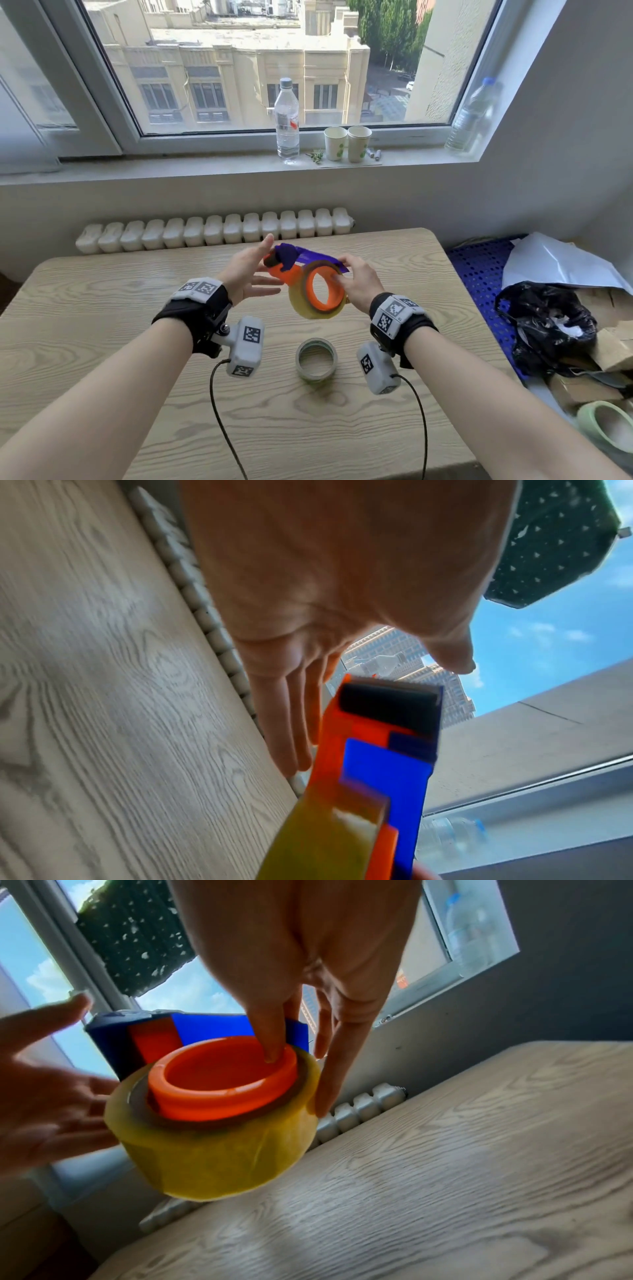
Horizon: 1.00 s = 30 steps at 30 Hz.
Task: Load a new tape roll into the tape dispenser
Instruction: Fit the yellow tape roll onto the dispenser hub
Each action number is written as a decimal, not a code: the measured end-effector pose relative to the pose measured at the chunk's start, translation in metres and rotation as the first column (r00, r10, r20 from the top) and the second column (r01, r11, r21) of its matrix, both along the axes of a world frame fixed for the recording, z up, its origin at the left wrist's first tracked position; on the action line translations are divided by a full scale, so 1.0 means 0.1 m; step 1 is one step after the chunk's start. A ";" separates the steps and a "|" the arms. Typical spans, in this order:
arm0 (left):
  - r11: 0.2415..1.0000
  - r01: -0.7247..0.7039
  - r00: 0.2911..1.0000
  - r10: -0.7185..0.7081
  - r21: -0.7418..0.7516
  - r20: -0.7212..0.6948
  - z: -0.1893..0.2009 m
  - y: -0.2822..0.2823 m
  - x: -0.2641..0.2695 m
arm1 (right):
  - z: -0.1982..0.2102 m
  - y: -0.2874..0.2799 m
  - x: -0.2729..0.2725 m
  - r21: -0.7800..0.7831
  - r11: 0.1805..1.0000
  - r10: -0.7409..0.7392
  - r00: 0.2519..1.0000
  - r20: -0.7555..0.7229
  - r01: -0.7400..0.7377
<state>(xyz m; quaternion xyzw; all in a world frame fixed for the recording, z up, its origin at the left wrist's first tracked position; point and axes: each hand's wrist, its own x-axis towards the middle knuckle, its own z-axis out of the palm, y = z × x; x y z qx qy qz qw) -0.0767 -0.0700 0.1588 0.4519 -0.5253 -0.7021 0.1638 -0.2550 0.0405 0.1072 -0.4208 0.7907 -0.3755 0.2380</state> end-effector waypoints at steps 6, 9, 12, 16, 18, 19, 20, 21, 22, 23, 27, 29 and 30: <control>0.981 0.154 0.988 -0.150 0.117 -0.043 -0.18 0.06 0.00 | 0.02 -0.09 0.07 -0.028 0.995 -0.077 0.943 0.325 0.091; 0.962 0.226 0.964 -0.199 0.150 -0.174 -0.18 0.10 -0.02 | 0.08 -0.11 0.10 -0.030 0.995 -0.072 0.882 0.465 0.097; 0.951 0.242 0.939 -0.179 0.194 -0.294 -0.17 0.13 -0.09 | 0.13 -0.13 0.14 -0.019 0.999 -0.032 0.832 0.553 0.051; 0.949 0.259 0.904 -0.172 0.181 -0.391 -0.16 0.16 -0.18 | 0.16 -0.16 0.18 0.015 1.000 -0.004 0.823 0.568 -0.006; 0.956 0.238 0.903 -0.154 0.170 -0.400 -0.14 0.16 -0.21 | 0.18 -0.18 0.17 0.031 0.999 -0.008 0.811 0.585 -0.012; 0.961 0.226 0.904 -0.146 0.161 -0.402 -0.13 0.16 -0.23 | 0.17 -0.20 0.15 0.039 0.999 -0.010 0.813 0.582 -0.015; 0.966 0.213 0.907 -0.140 0.145 -0.398 -0.13 0.16 -0.24 | 0.18 -0.21 0.15 0.049 0.999 -0.016 0.831 0.556 -0.013; 0.972 0.198 0.913 -0.137 0.123 -0.385 -0.12 0.16 -0.25 | 0.18 -0.23 0.14 0.048 0.999 -0.026 0.860 0.510 0.001; 0.978 0.183 0.920 -0.134 0.101 -0.369 -0.12 0.16 -0.26 | 0.19 -0.25 0.13 0.032 0.999 -0.039 0.893 0.448 0.028; 0.983 0.166 0.928 -0.128 0.082 -0.349 -0.13 0.16 -0.27 | 0.20 -0.27 0.12 -0.008 0.998 -0.056 0.920 0.388 0.065; 0.995 0.089 0.954 -0.074 0.039 -0.291 -0.14 0.15 -0.30 | 0.34 -0.28 0.15 -0.087 0.993 -0.034 0.882 0.471 0.085; 0.997 0.078 0.960 -0.075 0.001 -0.271 -0.14 0.17 -0.32 | 0.42 -0.25 0.22 -0.085 0.996 0.061 0.818 0.573 -0.015; 0.996 0.084 0.961 -0.083 -0.009 -0.265 -0.13 0.18 -0.34 | 0.42 -0.25 0.24 -0.092 0.994 0.102 0.793 0.601 -0.058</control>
